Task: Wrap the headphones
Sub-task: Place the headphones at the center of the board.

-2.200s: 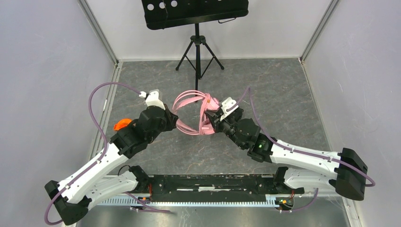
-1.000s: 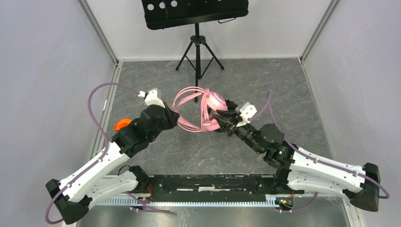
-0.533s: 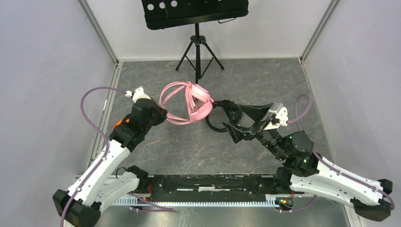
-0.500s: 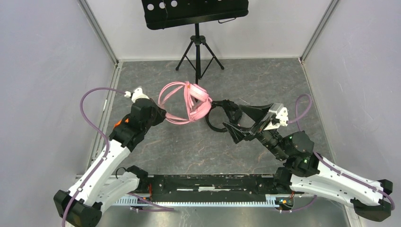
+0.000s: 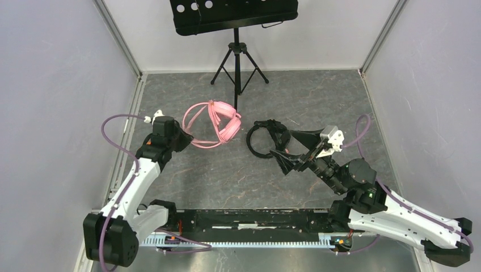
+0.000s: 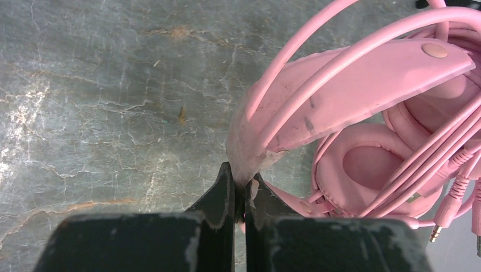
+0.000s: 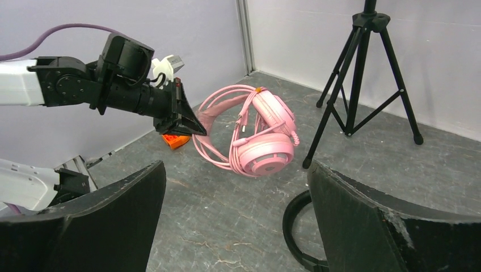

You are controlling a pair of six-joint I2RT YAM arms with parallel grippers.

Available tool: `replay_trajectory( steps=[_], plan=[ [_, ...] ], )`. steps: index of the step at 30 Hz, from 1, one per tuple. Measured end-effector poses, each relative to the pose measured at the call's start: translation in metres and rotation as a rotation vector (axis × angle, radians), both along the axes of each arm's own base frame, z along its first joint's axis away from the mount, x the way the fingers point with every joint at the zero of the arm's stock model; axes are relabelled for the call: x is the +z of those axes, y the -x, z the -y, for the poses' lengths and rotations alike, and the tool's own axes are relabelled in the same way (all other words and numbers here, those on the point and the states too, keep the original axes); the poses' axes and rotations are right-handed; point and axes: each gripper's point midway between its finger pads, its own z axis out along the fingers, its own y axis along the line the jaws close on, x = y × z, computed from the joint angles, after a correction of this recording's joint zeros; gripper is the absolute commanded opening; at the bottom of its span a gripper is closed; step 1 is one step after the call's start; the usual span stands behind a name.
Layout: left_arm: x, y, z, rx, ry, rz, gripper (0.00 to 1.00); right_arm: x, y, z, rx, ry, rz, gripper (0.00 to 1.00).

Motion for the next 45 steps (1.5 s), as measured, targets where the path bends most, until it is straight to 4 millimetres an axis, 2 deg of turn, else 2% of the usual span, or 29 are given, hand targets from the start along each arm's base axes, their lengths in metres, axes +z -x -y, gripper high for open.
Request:
replay_trajectory(
  steps=[13,21,45],
  plan=[
    [-0.045,-0.025,-0.020,0.063,0.099,-0.120,0.02,-0.007,-0.001,0.005,-0.019,0.027,-0.009,0.98],
    [-0.076,-0.023,-0.022,0.068,0.117,-0.223,0.05,-0.010,-0.002,0.005,-0.023,0.045,-0.010,0.98],
    [-0.097,-0.050,-0.043,0.094,0.108,-0.324,0.19,-0.014,-0.003,0.006,-0.031,0.064,-0.012,0.98]
  ],
)
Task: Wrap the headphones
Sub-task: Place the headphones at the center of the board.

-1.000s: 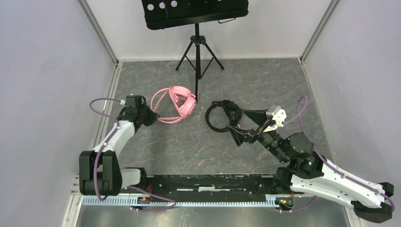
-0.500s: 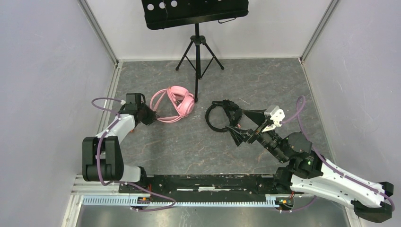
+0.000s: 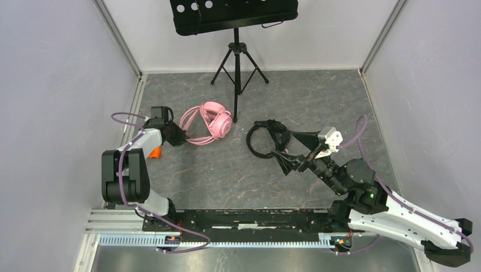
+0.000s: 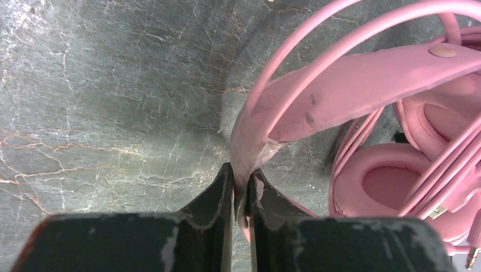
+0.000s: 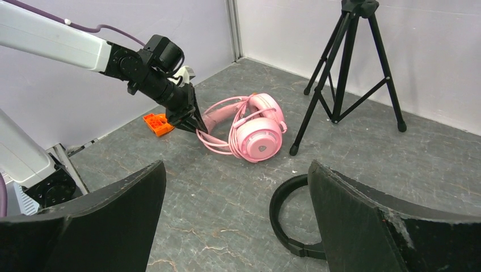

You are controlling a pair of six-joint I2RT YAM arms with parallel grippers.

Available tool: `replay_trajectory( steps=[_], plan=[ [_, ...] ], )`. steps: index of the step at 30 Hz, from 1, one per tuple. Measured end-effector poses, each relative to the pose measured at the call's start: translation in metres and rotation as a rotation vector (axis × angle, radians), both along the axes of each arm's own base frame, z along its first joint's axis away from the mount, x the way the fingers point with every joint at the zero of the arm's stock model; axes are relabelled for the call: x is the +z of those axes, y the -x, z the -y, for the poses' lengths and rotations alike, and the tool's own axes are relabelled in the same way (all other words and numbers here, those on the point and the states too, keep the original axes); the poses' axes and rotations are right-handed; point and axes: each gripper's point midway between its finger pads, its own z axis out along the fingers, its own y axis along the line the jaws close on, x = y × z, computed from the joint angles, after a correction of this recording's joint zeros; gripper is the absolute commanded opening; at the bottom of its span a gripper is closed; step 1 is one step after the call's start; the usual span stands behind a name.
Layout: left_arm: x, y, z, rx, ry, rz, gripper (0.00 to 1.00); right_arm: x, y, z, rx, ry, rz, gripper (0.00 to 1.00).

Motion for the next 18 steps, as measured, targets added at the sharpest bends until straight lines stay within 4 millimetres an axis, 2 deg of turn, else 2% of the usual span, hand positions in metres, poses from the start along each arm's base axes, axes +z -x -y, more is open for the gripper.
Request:
replay_trajectory(
  steps=[8,18],
  plan=[
    [-0.003,-0.011,-0.007,0.017,-0.007,-0.011,0.22,0.001,-0.001,0.003,-0.013,-0.005,0.001,0.98],
    [-0.008,-0.013,-0.010,0.005,-0.021,-0.022,0.35,0.002,0.000,0.005,-0.015,-0.007,0.004,0.98]
  ],
)
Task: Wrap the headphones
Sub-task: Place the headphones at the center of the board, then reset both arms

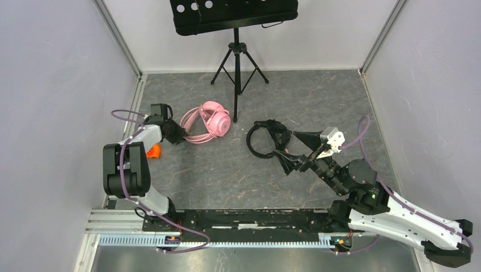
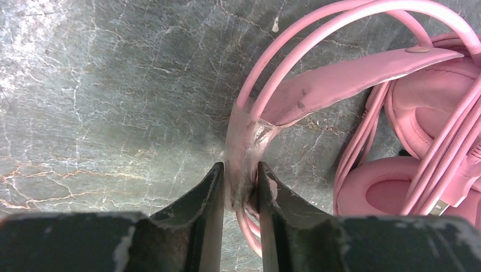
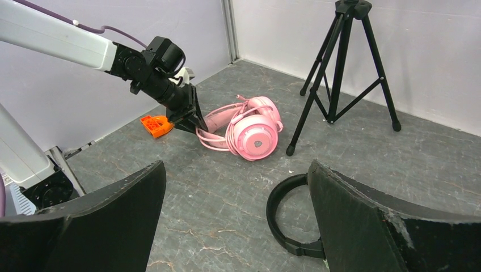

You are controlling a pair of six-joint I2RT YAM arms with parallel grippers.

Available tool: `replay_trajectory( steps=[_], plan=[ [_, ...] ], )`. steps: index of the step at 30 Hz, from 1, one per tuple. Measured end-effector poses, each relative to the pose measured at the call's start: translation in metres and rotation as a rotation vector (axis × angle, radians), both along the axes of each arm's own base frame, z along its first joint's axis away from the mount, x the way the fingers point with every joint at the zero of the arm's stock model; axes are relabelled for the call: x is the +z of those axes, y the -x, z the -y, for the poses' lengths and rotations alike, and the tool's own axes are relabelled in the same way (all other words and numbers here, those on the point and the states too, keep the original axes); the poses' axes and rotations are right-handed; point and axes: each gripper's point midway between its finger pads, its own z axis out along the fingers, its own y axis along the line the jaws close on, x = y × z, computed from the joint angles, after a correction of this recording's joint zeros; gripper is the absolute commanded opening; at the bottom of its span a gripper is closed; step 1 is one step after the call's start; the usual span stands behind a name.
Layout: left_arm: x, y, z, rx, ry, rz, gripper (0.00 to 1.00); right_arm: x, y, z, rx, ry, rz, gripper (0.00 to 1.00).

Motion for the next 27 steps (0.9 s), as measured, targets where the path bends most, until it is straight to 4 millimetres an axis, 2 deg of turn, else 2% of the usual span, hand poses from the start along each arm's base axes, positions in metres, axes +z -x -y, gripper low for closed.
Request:
replay_trajectory(
  steps=[8,11,13,15,16,17,20,23,25,27],
  plan=[
    [0.012,-0.002,-0.006,0.004,-0.021,0.013,0.51,-0.002,0.000,0.000,0.000,0.007,-0.004,0.98],
    [0.033,-0.001,-0.009,0.008,-0.026,0.044,0.61,-0.003,0.000,0.000,0.001,0.011,-0.008,0.98],
    [0.054,-0.001,-0.010,0.005,-0.034,0.085,0.67,-0.008,0.000,0.000,0.001,0.026,-0.017,0.98],
    [0.084,-0.002,-0.010,-0.006,-0.042,0.150,0.71,-0.014,0.000,0.001,0.000,0.047,-0.029,0.98],
    [0.102,-0.002,-0.009,-0.020,-0.042,0.193,0.78,-0.018,0.000,0.001,-0.004,0.062,-0.036,0.98],
    [0.118,-0.003,-0.008,-0.034,-0.046,0.233,0.98,-0.024,-0.001,0.003,-0.014,0.086,-0.049,0.98],
    [0.179,0.002,0.003,-0.111,-0.042,0.399,1.00,-0.038,-0.004,0.009,-0.046,0.142,-0.080,0.98],
    [0.231,0.017,0.018,-0.196,-0.024,0.542,1.00,-0.047,-0.007,0.018,-0.091,0.197,-0.119,0.98],
    [0.258,0.032,0.032,-0.270,0.001,0.626,1.00,-0.047,-0.009,0.026,-0.127,0.207,-0.140,0.98],
    [0.277,0.048,0.046,-0.345,0.035,0.687,1.00,-0.045,-0.009,0.035,-0.157,0.204,-0.152,0.98]
  ],
)
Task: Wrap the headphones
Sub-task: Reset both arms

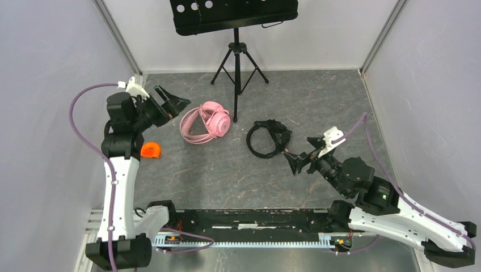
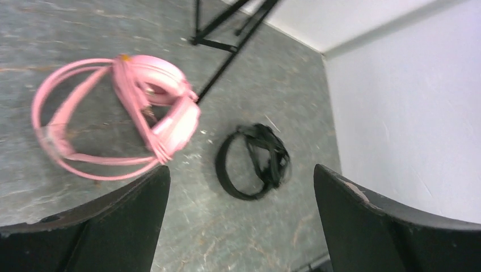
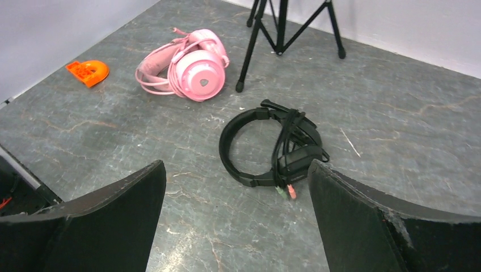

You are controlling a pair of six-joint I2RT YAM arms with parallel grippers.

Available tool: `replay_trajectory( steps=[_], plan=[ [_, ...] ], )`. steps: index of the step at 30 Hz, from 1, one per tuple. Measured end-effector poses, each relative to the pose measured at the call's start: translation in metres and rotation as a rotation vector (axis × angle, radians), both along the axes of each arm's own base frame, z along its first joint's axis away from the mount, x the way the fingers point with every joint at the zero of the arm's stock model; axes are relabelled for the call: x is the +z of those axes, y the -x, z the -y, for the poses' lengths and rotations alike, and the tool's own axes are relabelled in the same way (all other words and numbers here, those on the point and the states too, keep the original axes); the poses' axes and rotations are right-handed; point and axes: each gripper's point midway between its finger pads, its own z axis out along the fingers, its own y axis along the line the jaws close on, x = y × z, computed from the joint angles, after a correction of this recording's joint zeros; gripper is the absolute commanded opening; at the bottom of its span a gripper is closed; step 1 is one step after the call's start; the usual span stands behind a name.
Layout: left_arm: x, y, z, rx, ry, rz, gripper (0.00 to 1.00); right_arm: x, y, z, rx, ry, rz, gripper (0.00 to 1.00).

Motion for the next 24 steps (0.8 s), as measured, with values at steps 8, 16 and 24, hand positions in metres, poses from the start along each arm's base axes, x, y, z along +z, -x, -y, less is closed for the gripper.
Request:
replay_trajectory(
  steps=[8,16,24],
  plan=[
    [0.054,0.080,0.055,-0.317,0.035,0.254,1.00,0.023,0.013,0.050,-0.085,-0.115,0.003,0.98],
    [0.067,0.145,0.069,-0.412,0.006,0.443,1.00,0.041,0.022,0.088,-0.151,-0.210,0.004,0.98],
    [0.042,0.140,0.059,-0.339,-0.034,0.358,1.00,0.036,0.022,0.091,-0.168,-0.195,-0.014,0.98]
  ],
)
